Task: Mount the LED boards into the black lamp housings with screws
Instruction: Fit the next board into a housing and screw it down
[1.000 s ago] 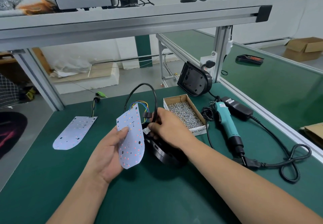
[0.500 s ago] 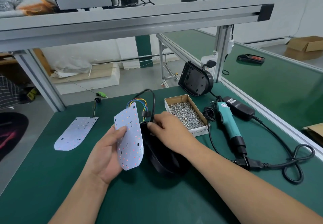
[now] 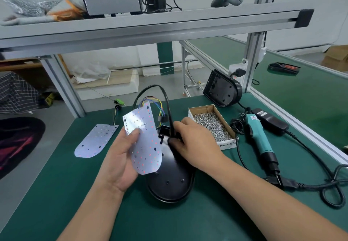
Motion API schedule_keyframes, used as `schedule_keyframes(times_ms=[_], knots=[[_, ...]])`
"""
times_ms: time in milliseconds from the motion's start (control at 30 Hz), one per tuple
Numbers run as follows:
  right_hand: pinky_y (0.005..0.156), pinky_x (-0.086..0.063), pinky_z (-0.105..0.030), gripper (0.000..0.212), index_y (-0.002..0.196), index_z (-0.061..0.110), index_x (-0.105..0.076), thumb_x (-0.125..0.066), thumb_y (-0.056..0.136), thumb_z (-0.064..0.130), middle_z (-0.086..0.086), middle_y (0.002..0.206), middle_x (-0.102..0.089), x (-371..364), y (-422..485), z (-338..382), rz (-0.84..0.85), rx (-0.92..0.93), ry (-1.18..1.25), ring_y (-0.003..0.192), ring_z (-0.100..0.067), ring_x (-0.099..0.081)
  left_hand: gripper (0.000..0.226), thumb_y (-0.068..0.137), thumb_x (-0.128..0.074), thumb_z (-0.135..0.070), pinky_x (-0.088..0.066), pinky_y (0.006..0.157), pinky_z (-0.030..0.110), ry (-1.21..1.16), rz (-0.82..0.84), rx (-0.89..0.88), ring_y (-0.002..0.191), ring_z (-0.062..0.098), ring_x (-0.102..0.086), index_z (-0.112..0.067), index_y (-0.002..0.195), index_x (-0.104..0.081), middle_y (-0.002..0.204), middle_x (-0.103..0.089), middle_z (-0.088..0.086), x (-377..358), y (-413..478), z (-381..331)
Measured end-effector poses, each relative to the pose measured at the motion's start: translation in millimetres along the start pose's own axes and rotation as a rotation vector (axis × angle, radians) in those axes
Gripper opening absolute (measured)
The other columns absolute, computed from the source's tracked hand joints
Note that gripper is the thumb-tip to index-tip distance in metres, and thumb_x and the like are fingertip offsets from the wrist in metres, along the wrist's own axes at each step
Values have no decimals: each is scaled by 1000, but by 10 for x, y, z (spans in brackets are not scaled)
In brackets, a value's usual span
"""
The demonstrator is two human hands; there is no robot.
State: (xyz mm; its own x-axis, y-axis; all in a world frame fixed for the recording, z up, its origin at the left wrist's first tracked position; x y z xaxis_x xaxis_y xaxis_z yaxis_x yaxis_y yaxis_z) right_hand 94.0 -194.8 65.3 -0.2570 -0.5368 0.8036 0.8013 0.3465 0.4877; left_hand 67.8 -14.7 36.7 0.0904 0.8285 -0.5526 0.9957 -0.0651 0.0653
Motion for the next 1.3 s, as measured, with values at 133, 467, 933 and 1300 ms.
schedule_keyframes(times_ms=[133,467,933,1300], knots=[[66,-47,-42,27,105,23,-56,-65,94,47,2,95,-53,-7,3,34,-14,-28,-94,86,-32,-62,37,104,-56,-20,-59,96,42,98,20,39,115,28,-69,-15,139,-65,134,-70,11,-40,-22,15],[85,-56,-39,43,118,20,-72,-62,76,24,-6,112,-79,-58,-1,-290,195,-512,1185,96,-20,-72,31,100,-67,-28,-62,82,41,295,-81,78,111,31,-74,-20,129,-72,129,-75,11,52,-67,98],[54,-40,-28,14,86,19,-68,-73,97,24,10,65,-57,19,-8,-165,236,-263,648,57,-8,-49,44,96,-65,-28,-63,76,34,-96,-160,104,101,23,-77,-15,138,-68,123,-76,7,261,-8,19],[90,-63,-44,16,103,11,-58,-64,103,26,-16,99,-75,392,-6,-886,-512,-557,1577,101,-36,-76,39,94,-70,-21,-59,86,43,147,-55,104,107,30,-72,-15,132,-68,132,-72,17,44,-57,54]])
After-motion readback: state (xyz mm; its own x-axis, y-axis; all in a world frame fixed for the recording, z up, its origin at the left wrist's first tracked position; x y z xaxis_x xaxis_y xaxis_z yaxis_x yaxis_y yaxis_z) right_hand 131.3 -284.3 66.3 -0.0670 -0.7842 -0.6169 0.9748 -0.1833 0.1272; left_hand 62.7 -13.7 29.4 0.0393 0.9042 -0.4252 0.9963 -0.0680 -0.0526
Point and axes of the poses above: each hand's wrist, its own y-axis towards the middle knuckle, its own x-axis out of the back of the hand, z = x × y, the point moved 7 cm from there along y, towards the middle knuckle
